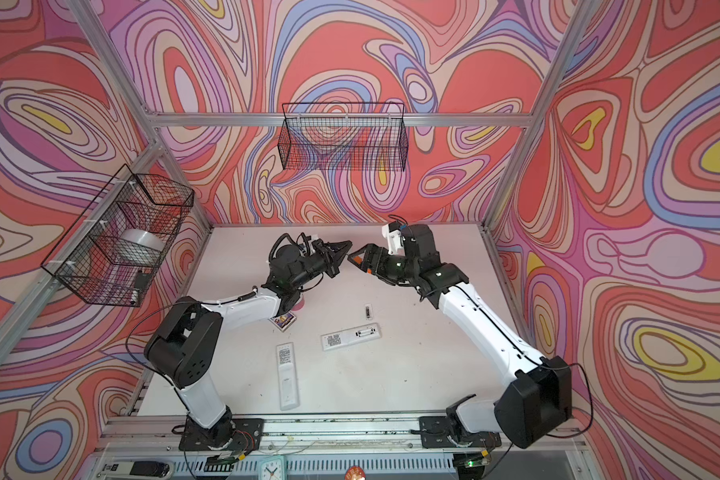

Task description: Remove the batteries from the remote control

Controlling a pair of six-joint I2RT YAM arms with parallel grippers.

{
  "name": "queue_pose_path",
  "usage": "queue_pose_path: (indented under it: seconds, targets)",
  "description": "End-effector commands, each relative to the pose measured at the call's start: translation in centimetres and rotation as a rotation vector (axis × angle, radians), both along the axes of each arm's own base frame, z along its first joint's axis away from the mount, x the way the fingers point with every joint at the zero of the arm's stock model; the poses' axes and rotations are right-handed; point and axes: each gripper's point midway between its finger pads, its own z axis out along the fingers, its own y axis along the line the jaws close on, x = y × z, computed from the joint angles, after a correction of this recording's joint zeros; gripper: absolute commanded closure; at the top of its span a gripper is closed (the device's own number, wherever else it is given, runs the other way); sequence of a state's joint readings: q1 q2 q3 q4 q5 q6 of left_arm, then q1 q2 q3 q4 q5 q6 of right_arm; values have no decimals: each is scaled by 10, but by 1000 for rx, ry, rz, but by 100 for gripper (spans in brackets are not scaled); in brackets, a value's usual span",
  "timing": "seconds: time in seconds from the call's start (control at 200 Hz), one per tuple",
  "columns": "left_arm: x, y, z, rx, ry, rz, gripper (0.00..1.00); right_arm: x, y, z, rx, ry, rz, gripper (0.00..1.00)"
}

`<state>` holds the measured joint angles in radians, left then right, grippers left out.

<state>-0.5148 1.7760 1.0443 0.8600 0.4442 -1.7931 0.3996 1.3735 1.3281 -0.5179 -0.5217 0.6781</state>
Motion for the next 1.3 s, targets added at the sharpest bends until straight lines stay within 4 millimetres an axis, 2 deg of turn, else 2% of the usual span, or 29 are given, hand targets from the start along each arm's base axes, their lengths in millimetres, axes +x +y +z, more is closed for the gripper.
queue_pose_path:
  seconds: [0.0, 0.115, 0.29, 0.476, 0.591, 0.966, 1.052, 1.142, 1.232, 1.247, 1.252, 1.257, 1.262, 1.272, 1.297]
  targets:
    - [-9, 4, 16, 81, -74, -96, 100, -22, -26, -12, -213, 74, 98, 2]
    - [-24, 0, 8, 211, -92, -249, 100, -31, -27, -15, -331, 128, 235, 2]
    - [-40, -3, 7, 311, -131, -364, 100, -45, 4, -24, -375, 141, 408, 2]
    - [-45, -2, 15, 384, -164, -403, 100, -52, 29, -34, -345, 145, 475, 4]
    - [-47, -1, 17, 392, -171, -404, 100, -53, 41, -40, -321, 152, 496, 14]
    - [-50, 4, 11, 403, -150, -384, 100, -50, 46, -45, -276, 142, 438, 67]
    - [-51, 4, 10, 404, -146, -385, 100, -49, 45, -46, -269, 146, 424, 76]
    - [-52, 5, 10, 406, -145, -383, 100, -47, 44, -47, -276, 143, 401, 78]
    - [-51, 9, 10, 412, -142, -371, 65, -43, 38, -49, -302, 144, 366, 79]
    - [-51, 10, 9, 413, -143, -370, 48, -42, 37, -50, -312, 146, 357, 80]
    - [-51, 10, 9, 413, -141, -369, 35, -42, 36, -50, -316, 146, 354, 80]
    - [-51, 11, 9, 414, -140, -369, 18, -41, 35, -51, -320, 146, 350, 80]
    - [-51, 11, 9, 414, -141, -368, 10, -41, 35, -52, -324, 147, 347, 80]
    - [-51, 12, 9, 415, -141, -368, 3, -41, 33, -53, -332, 149, 342, 80]
    - [-51, 15, 9, 419, -138, -364, 0, -40, 30, -56, -352, 156, 327, 80]
